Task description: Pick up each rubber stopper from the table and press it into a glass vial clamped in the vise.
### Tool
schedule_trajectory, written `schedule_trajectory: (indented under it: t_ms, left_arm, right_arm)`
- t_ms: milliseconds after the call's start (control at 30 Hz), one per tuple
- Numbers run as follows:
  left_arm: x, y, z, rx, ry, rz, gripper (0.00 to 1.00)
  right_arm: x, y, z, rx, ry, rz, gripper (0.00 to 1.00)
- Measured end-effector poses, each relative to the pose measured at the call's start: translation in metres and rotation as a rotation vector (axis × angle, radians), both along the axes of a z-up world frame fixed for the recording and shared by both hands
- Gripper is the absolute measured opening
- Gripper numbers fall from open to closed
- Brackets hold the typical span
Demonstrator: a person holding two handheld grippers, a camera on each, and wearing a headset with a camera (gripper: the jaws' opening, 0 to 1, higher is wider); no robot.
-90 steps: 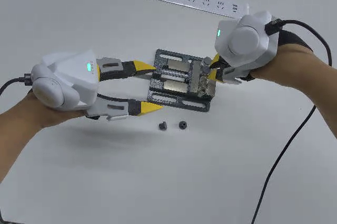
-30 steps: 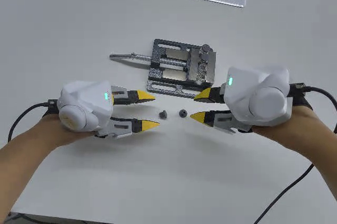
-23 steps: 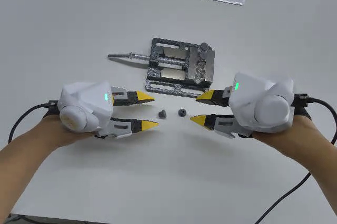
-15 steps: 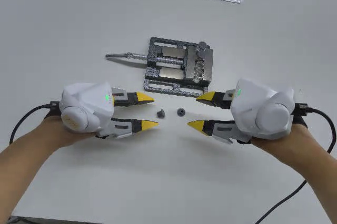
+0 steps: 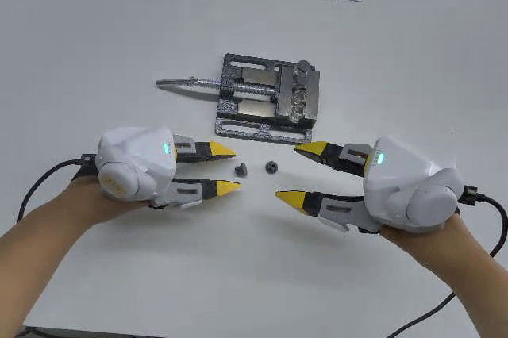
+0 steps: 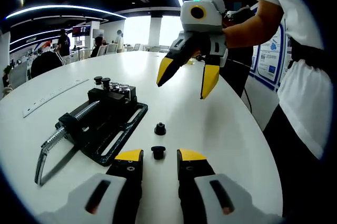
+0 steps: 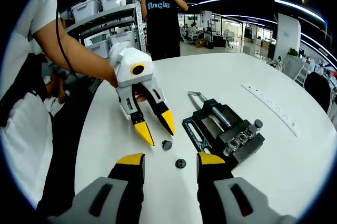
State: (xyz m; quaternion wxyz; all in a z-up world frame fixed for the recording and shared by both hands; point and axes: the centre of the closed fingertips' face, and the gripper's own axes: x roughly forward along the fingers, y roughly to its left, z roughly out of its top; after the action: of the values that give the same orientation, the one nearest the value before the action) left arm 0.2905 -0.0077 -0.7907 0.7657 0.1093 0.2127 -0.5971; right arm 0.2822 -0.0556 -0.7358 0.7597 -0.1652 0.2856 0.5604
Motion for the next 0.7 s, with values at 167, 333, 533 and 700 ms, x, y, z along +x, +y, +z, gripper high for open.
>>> schedule_trajectory:
  t_ms: [167, 333, 533, 700]
  left_arm:
    - [-0.0001, -0.0017, -0.0027, 0.011, -0.007, -0.003, 0.18]
    - [0.0007, -0.0015, -0.0060, 0.022, -0.014, -0.004, 0.13]
    - [-0.0006, -0.0031, -0.0060, 0.031, -0.019, -0.011, 0.11]
    - [0.0014, -0.0028, -0.0074, 0.039, -0.032, -0.011, 0.07]
  right_arm:
    - [-0.0014, -0.0037, 0.0009, 0.003, 0.000, -0.012, 0.40]
    - [-0.0002, -0.0058, 0.0043, 0.010, -0.008, -0.021, 0.39]
    - [-0.0003, -0.0063, 0.0060, 0.019, -0.005, -0.028, 0.39]
    - [-0.0011, -0.0064, 0.0060, 0.017, -0.003, -0.027, 0.39]
